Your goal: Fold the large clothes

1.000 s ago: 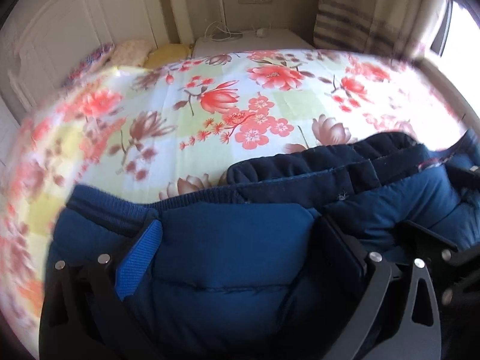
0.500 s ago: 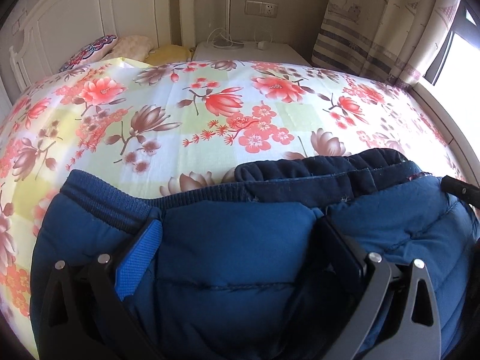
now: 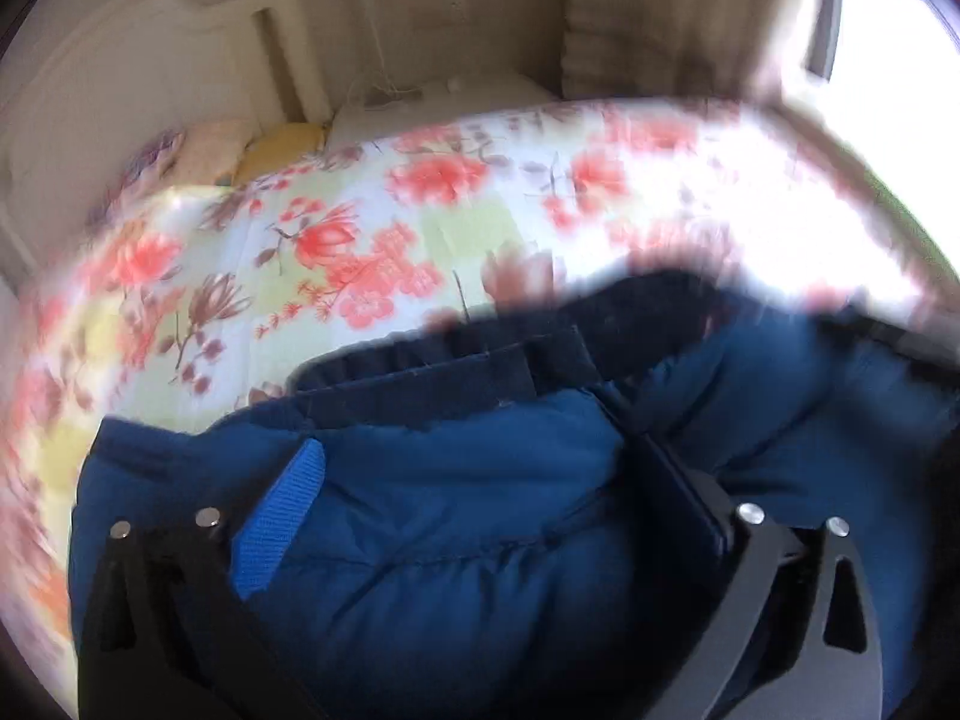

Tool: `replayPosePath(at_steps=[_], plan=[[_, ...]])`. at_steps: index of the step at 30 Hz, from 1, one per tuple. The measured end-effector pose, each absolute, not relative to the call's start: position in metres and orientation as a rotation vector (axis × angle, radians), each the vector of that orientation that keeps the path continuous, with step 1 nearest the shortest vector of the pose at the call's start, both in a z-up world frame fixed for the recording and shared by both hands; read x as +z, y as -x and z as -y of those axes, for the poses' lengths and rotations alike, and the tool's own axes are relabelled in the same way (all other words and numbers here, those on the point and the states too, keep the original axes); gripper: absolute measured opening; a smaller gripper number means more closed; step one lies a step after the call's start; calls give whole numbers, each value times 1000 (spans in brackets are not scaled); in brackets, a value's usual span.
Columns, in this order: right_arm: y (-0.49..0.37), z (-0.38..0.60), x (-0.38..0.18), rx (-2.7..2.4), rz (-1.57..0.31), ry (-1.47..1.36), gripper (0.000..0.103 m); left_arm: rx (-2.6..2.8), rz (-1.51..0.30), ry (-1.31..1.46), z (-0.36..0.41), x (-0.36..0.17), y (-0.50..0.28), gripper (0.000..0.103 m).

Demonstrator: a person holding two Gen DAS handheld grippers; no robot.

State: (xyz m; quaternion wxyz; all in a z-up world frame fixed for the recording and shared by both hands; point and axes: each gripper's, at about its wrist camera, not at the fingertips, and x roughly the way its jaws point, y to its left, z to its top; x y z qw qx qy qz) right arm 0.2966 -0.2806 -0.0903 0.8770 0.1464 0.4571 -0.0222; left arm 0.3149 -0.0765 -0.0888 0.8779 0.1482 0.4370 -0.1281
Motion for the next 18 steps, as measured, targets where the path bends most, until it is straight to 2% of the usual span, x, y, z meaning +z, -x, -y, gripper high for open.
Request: replayPosePath(at_steps=[4, 7, 11, 13, 18], plan=[[-297, 281, -90, -47, -953, -305, 96, -286, -925, -276, 65, -81, -320, 99], [-297, 281, -90, -45, -951, -310, 96, -231, -904, -184, 19, -67, -327, 98], [-297, 280, -91, -43, -950, -313, 97, -200, -1014, 120, -79, -81, -352, 97], [-297, 281, -91, -43, -951, -308, 97, -279, -999, 309, -108, -87, -352, 95], [-296, 281, -89, -47, -944, -306, 96, -217, -954, 189, -87, -88, -344, 95]])
